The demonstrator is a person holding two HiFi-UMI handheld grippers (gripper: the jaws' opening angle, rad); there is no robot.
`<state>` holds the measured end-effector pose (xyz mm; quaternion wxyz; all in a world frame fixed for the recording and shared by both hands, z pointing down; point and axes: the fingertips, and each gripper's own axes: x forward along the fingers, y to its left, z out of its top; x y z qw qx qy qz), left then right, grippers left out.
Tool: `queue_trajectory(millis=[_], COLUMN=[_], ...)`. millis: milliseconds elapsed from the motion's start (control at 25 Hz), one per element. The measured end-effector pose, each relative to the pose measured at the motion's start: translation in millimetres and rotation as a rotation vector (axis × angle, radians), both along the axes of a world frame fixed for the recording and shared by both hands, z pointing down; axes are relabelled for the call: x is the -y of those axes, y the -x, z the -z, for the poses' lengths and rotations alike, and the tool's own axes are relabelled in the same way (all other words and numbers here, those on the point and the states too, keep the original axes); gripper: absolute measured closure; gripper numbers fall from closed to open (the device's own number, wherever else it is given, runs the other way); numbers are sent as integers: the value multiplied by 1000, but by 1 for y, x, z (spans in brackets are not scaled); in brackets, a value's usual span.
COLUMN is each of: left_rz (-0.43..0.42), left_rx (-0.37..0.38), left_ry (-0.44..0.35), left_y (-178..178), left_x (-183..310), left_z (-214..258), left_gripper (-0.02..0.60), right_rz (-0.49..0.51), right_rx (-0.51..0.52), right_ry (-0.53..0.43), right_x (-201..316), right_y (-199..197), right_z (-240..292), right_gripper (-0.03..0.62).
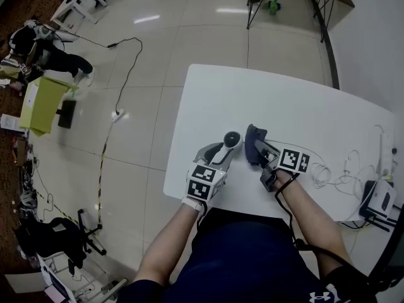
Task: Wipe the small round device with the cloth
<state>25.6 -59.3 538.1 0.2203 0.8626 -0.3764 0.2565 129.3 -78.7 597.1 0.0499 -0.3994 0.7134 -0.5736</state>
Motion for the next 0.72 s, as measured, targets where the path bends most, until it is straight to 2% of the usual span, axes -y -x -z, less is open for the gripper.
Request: queue_trajectory(millis=[200,360,520,720], left_rz=[14,37,39,25], left_rx=[-100,-150,-173,-174], left_ry=[30,43,48,50], left_y=[4,17,22,25], left_x=[-4,-1,1,4], left_z=[10,9,9,13], left_gripper=[439,439,440,440], right_rz=[0,82,115,43], right_rx=[-27,-46,-82,-100], right_ry=[-162,-260,-242,-203], right_x=[7,3,-3,-6], right_y=[8,50,78,64], right_z=[74,115,105,92], right_gripper=[537,537,537,537])
